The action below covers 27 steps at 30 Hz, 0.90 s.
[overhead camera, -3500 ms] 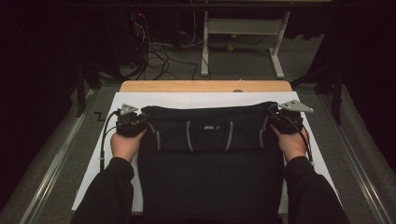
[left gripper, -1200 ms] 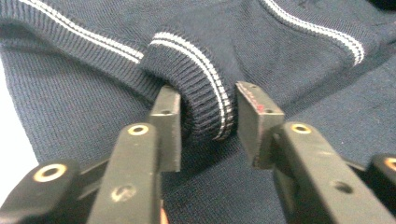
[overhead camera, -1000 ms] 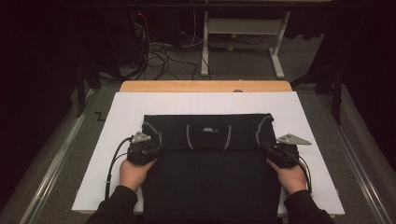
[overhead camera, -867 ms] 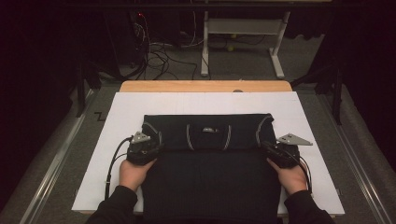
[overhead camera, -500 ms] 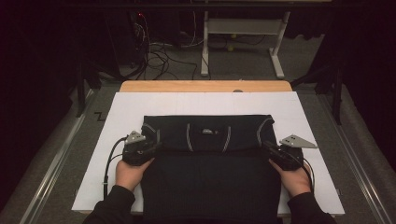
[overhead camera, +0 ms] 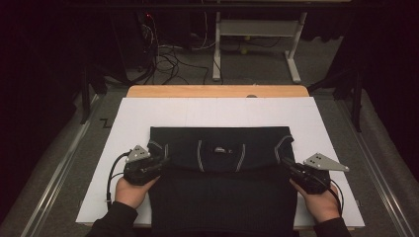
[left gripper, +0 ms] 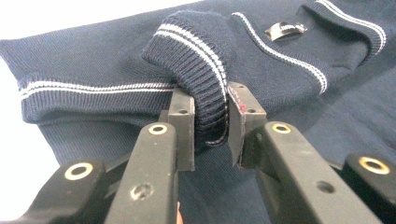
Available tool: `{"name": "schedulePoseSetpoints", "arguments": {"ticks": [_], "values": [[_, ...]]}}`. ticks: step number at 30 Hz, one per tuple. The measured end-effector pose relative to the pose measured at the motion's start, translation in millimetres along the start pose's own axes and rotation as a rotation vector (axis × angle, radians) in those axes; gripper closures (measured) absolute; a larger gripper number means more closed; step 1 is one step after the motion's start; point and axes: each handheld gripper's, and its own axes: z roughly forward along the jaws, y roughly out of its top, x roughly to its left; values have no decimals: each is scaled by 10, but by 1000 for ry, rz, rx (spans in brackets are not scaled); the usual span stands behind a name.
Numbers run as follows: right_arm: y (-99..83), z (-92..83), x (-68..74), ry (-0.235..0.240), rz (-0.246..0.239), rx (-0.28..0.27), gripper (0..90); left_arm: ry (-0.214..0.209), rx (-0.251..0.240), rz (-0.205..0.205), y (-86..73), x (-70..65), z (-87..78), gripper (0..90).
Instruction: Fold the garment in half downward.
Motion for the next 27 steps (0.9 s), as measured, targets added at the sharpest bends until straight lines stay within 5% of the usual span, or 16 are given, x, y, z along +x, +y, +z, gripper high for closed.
{"name": "schedulePoseSetpoints", "arguments": {"ticks": [15, 27], "values": [[-196, -255, 84, 11, -12, 18, 864, -32, 48, 38, -208, -227, -170, 704], [-327, -325, 122, 11, -17, 60, 865, -31, 106, 28, -310, -222, -131, 702]]}}
